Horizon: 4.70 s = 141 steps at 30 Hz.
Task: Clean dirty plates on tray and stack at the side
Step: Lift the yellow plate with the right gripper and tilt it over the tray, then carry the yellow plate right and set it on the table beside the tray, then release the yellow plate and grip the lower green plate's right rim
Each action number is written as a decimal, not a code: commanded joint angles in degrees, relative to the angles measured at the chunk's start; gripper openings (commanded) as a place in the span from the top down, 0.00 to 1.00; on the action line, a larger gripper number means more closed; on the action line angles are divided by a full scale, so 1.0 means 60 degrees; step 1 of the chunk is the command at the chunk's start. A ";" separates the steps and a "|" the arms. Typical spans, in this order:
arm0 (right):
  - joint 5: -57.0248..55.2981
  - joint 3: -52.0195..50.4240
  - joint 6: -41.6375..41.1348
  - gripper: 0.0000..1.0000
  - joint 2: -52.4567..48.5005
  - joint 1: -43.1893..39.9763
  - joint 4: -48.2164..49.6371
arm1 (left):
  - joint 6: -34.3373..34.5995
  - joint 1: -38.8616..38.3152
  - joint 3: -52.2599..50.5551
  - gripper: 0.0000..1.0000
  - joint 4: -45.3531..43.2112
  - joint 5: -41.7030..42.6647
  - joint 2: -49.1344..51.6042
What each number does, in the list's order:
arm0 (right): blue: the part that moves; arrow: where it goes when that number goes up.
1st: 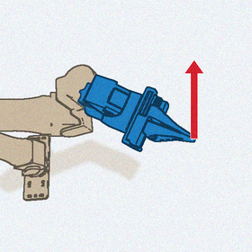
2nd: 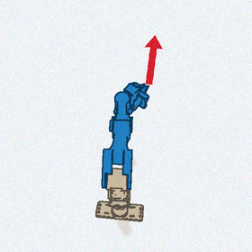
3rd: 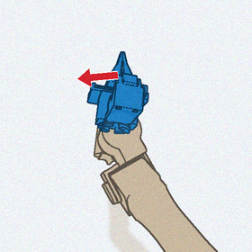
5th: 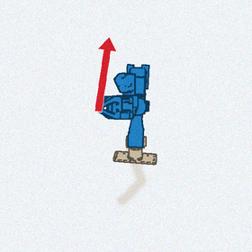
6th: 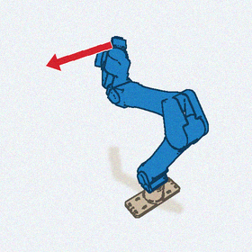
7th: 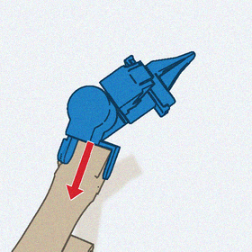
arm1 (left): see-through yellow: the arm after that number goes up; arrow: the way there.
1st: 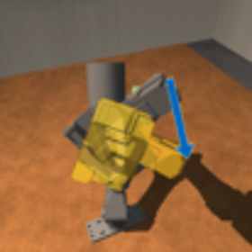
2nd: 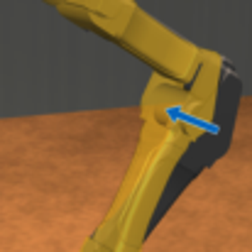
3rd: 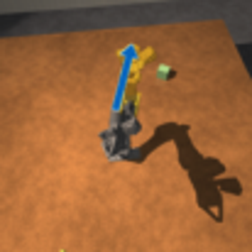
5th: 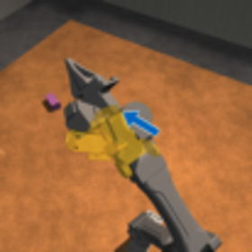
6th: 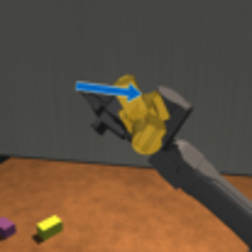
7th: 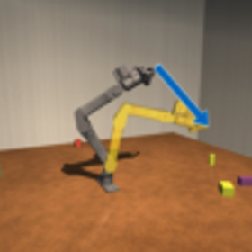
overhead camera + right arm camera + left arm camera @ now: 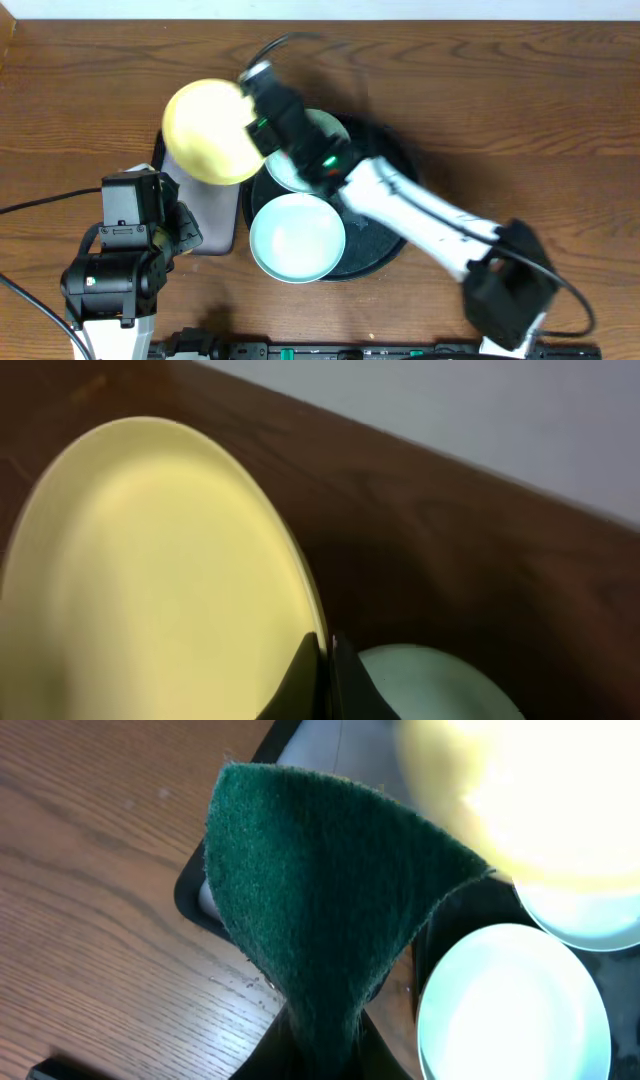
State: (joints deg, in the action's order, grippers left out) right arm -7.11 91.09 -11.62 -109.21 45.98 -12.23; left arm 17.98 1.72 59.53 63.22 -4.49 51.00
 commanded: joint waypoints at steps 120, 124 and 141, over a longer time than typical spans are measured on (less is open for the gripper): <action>0.1049 -0.6914 -0.3705 0.83 0.2379 0.0339 -0.1643 | 0.0011 0.0026 0.0022 0.92 0.0036 0.0142 0.0914; 0.1053 -0.6918 -0.3708 0.82 0.2379 0.0339 -0.1647 | 0.0011 0.0026 0.0022 0.92 0.0036 0.0142 0.0914; 0.1231 -0.7038 -0.4200 0.99 0.2138 0.0353 -0.1479 | 0.0011 0.0026 0.0022 0.92 0.0033 0.0142 0.0914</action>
State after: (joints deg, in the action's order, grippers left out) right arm 0.27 49.32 -36.53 -95.72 47.81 -21.23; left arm 17.98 1.72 59.53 63.24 -3.38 56.27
